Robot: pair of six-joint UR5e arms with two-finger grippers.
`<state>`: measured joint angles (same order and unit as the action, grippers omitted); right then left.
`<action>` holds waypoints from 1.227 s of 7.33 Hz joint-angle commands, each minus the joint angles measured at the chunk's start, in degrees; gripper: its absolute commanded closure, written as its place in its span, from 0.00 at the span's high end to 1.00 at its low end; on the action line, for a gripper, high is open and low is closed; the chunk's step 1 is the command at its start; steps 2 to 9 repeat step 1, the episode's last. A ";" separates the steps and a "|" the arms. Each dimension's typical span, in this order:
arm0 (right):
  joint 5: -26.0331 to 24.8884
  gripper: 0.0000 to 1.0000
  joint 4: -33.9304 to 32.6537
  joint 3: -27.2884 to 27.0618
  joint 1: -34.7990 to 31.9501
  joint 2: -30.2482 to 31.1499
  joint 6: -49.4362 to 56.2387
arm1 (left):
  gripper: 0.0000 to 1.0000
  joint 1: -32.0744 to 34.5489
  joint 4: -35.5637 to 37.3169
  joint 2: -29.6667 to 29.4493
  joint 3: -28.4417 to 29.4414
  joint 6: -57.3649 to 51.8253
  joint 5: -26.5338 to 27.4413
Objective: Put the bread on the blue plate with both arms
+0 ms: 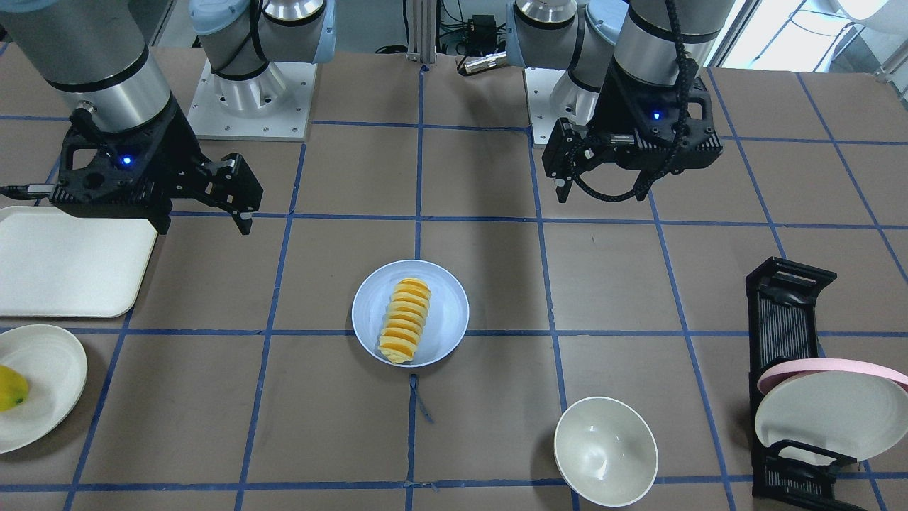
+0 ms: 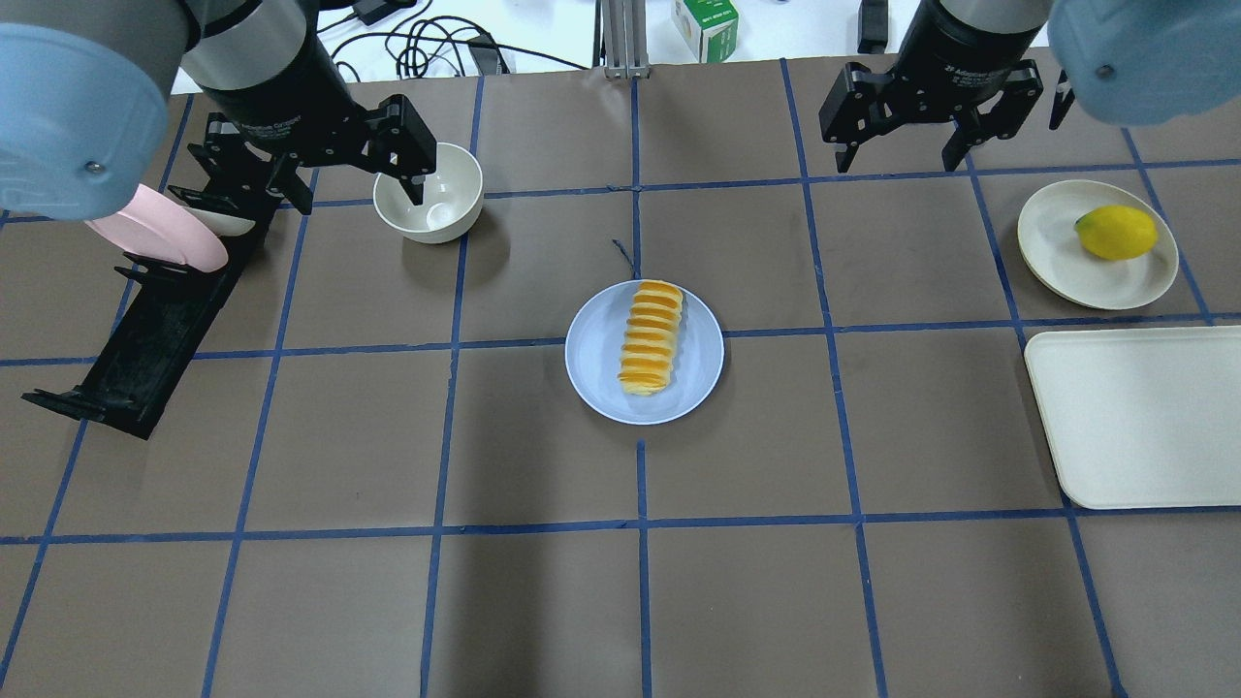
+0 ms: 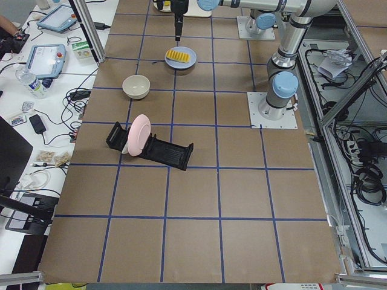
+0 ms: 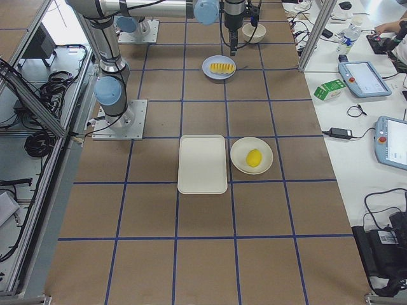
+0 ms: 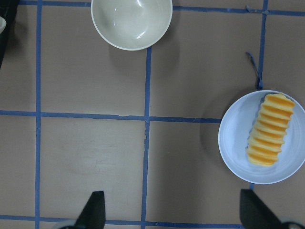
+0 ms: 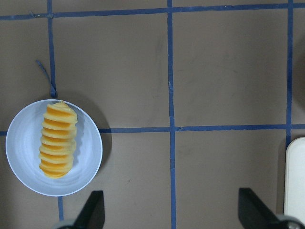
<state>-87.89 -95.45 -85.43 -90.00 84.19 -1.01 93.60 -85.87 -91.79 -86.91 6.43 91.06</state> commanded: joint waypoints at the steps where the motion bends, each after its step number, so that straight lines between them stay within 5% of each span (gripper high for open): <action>1: -0.27 1.00 0.00 0.00 -0.09 0.01 0.04 | 1.00 0.09 0.00 0.12 -0.10 -0.01 0.00; 9: -0.27 1.00 0.00 0.00 -0.09 0.01 0.04 | 1.00 0.09 0.00 0.12 -0.10 -0.01 0.00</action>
